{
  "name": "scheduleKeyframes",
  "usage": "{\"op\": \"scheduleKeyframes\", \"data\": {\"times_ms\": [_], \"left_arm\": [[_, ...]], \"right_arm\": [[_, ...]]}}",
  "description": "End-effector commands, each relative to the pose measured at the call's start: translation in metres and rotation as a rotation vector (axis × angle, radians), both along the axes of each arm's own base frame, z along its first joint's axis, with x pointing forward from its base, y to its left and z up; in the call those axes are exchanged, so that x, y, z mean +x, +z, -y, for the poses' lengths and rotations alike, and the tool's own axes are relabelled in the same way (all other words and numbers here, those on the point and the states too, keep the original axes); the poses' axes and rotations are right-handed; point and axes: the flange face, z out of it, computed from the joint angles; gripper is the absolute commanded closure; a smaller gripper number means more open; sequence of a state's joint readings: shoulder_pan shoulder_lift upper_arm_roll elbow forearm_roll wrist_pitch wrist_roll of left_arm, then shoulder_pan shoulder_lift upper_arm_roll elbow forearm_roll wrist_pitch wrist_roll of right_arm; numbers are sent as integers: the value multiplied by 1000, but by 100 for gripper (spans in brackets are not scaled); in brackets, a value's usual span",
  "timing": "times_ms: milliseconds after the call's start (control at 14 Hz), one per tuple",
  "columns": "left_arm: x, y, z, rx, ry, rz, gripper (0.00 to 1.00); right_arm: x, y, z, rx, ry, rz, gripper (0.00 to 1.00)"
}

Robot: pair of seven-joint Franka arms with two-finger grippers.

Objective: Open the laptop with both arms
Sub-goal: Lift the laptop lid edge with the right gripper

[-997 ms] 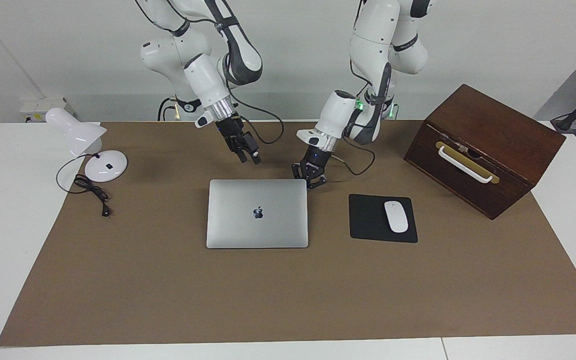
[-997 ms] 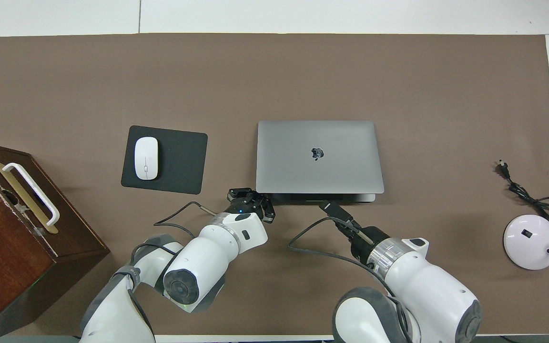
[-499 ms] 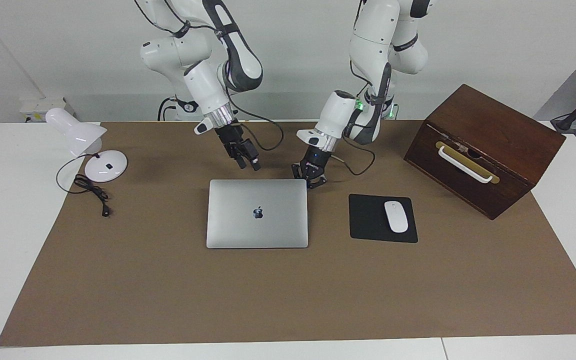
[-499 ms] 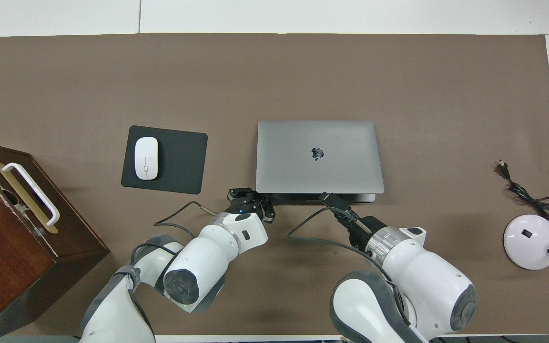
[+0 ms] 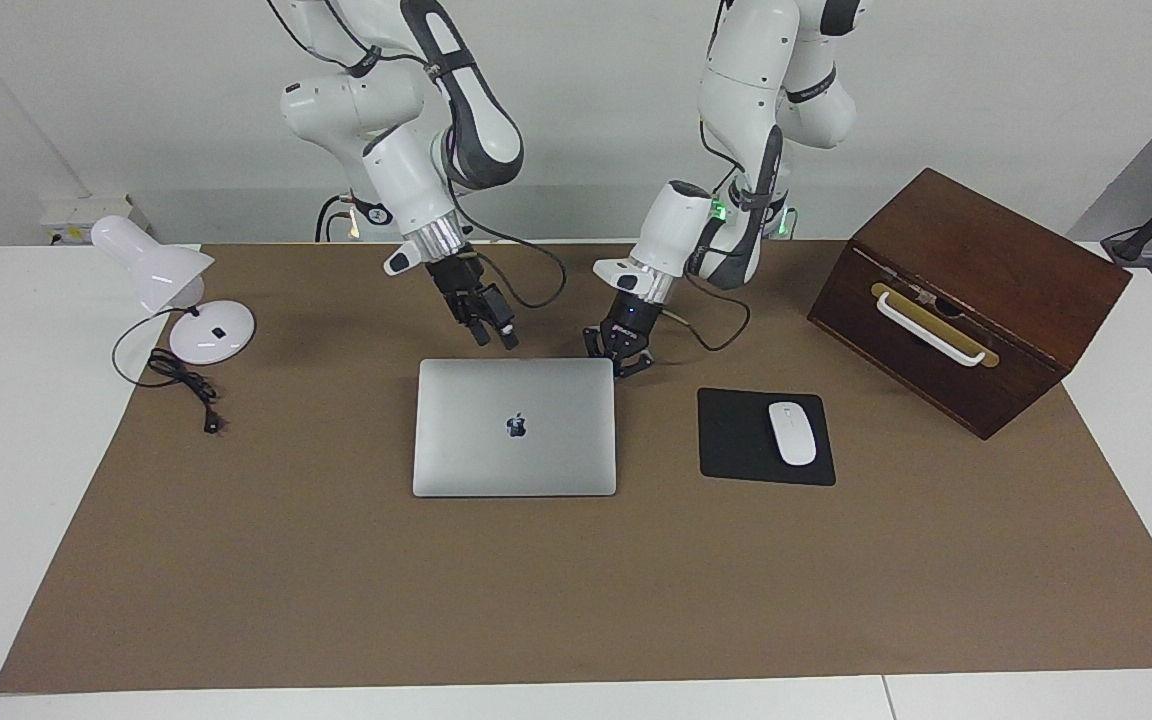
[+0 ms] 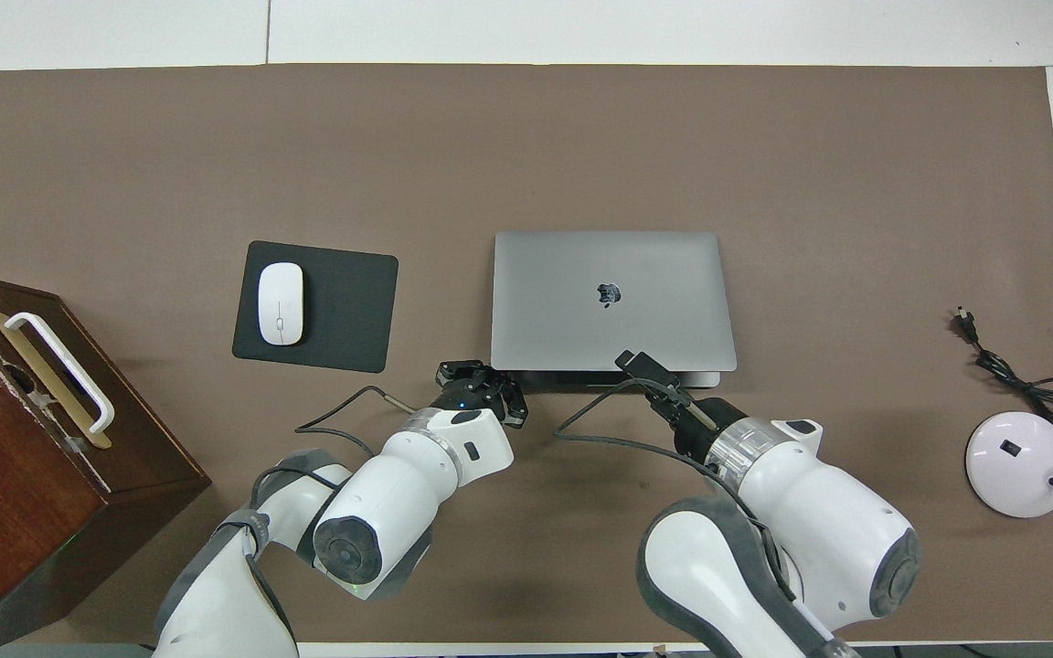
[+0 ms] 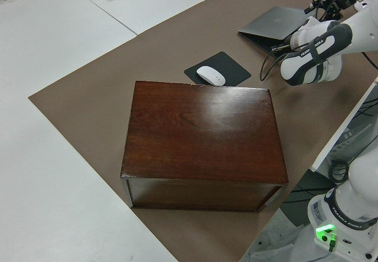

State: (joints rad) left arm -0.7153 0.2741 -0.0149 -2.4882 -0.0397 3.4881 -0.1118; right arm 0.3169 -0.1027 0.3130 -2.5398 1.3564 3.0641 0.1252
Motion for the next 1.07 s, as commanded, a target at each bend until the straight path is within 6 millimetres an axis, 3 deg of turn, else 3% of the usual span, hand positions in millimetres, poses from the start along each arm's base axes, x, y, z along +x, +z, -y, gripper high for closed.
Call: {"op": "scheduleKeyframes", "data": {"times_ms": [0,997], "left_arm": [[5,-18,2,25,-11,1,100],[6,-24,1,30,-9,-6,100]], "right_arm": [[10,-5,0,-9,0,8,0],[45,1,-6,18,-14,30,0]]}}
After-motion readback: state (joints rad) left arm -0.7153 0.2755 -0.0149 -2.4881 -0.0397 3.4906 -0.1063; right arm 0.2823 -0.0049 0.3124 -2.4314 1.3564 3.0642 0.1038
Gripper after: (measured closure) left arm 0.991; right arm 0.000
